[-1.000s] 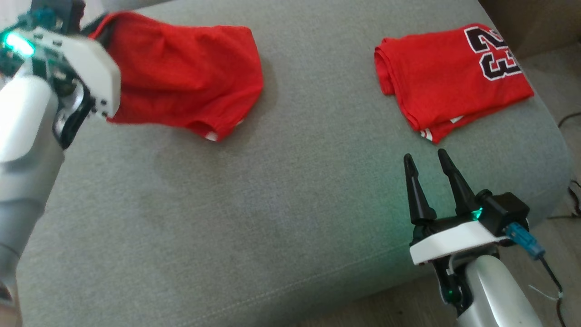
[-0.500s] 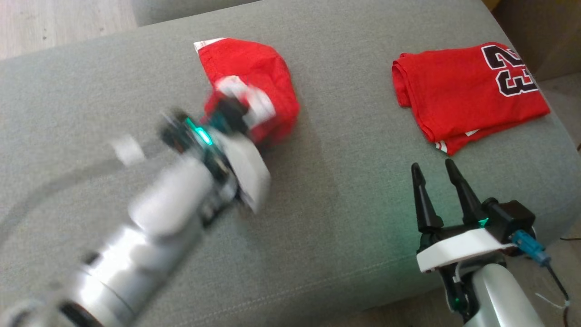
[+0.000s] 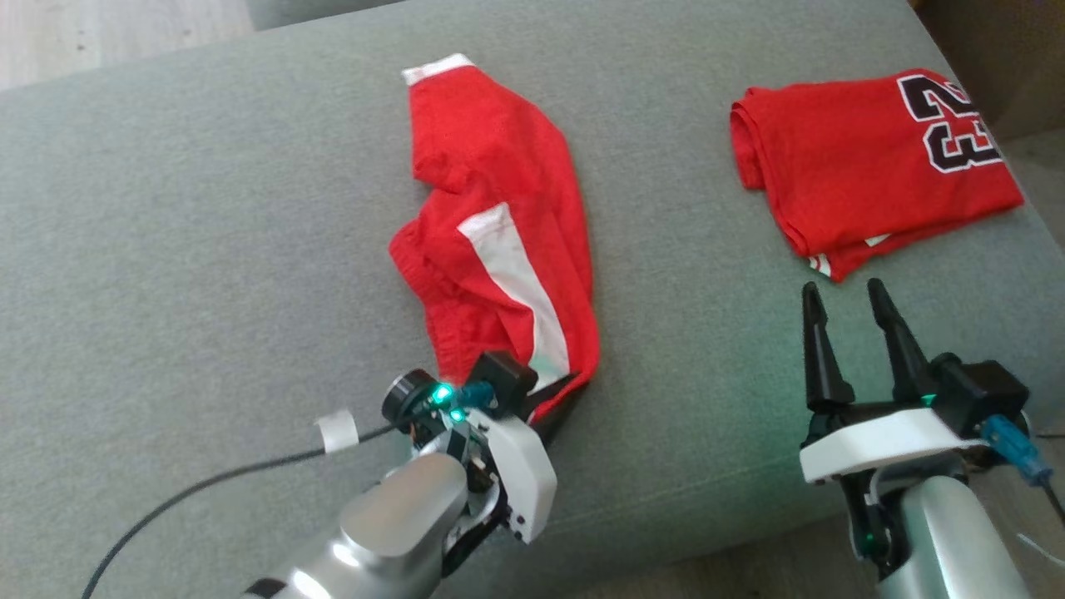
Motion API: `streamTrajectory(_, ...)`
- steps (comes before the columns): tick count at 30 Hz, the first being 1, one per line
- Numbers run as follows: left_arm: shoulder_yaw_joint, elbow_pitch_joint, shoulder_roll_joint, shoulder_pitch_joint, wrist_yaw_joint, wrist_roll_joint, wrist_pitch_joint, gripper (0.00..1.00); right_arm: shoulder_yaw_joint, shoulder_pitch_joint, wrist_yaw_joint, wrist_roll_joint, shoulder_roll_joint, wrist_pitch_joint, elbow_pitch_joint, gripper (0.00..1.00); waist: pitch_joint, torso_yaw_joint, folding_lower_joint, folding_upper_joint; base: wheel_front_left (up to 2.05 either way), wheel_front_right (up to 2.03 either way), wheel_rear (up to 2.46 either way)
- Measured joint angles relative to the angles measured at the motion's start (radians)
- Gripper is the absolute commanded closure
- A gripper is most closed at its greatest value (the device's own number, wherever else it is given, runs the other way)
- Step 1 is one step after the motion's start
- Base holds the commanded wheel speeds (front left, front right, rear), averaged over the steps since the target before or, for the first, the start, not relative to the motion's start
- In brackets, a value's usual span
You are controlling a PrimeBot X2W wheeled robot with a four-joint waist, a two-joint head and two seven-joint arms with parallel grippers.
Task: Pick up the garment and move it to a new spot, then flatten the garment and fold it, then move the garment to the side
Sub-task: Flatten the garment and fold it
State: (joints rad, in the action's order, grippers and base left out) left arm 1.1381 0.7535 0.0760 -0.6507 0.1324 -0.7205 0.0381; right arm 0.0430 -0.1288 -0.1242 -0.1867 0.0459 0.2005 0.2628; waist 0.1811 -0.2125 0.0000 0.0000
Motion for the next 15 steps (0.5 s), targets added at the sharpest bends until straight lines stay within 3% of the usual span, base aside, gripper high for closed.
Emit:
streamTrajectory(8, 0.005, 0.001, -0.013, 0.019, -0.023, 0.000, 0.102, 0.00, -0.036, 0.023, 0.000, 0.019, 0.000, -0.013, -0.015, 0.00, -0.036, 0.046, 0.0000, 0.0000, 0.00, 0.00, 0.00)
streamTrajectory(15, -0.056, -0.087, 0.015, 0.049, -0.091, -0.018, 0.167, 0.00, -0.053, 0.060, 0.000, 0.021, -0.001, -0.022, -0.022, 0.00, -0.089, 0.104, -0.0001, 0.0000, 0.00, 0.00, 0.00)
